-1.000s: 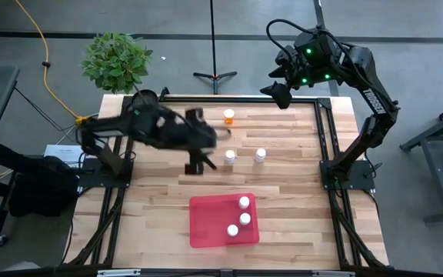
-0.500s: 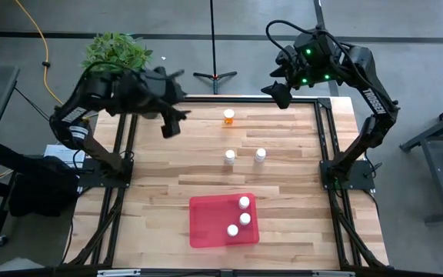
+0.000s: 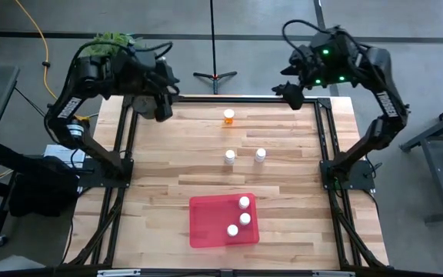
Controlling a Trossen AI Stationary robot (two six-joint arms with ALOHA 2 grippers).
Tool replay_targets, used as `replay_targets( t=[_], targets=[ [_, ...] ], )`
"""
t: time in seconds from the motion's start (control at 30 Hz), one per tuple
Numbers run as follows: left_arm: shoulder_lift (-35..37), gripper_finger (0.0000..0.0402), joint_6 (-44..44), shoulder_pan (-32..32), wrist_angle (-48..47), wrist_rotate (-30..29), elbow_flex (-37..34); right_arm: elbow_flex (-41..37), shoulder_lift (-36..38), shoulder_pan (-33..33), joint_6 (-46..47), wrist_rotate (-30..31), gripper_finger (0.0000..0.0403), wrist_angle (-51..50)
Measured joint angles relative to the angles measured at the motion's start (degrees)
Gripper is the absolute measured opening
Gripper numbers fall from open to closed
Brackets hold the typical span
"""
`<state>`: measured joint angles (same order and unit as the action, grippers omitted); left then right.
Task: Pick and place pill bottles into a basket
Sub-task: Put the orange medicine bottle into the red container
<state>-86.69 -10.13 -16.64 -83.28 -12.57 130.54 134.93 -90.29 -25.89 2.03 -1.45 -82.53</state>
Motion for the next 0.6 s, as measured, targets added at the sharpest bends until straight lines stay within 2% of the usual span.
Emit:
replay_targets(
  t=[0.17, 0.33, 0.6],
  targets=[
    [0.17, 0.0271, -3.16, -5.94, 4.1, 7.25, -6.14, 0.0, 2.79, 0.0, 0.82, 0.68, 0.0312, 0.03],
    [0.44, 0.0271, -6.22, -12.62, 10.88, 16.06, -15.54, 0.02, 4.55, 0.07, 2.49, 0.89, 0.0312, 0.01],
    [0.34, 0.0271, -7.65, -20.13, 28.58, 26.03, -33.24, 0.02, 4.91, 0.07, 4.36, 0.94, 0.0312, -1.44]
  ],
)
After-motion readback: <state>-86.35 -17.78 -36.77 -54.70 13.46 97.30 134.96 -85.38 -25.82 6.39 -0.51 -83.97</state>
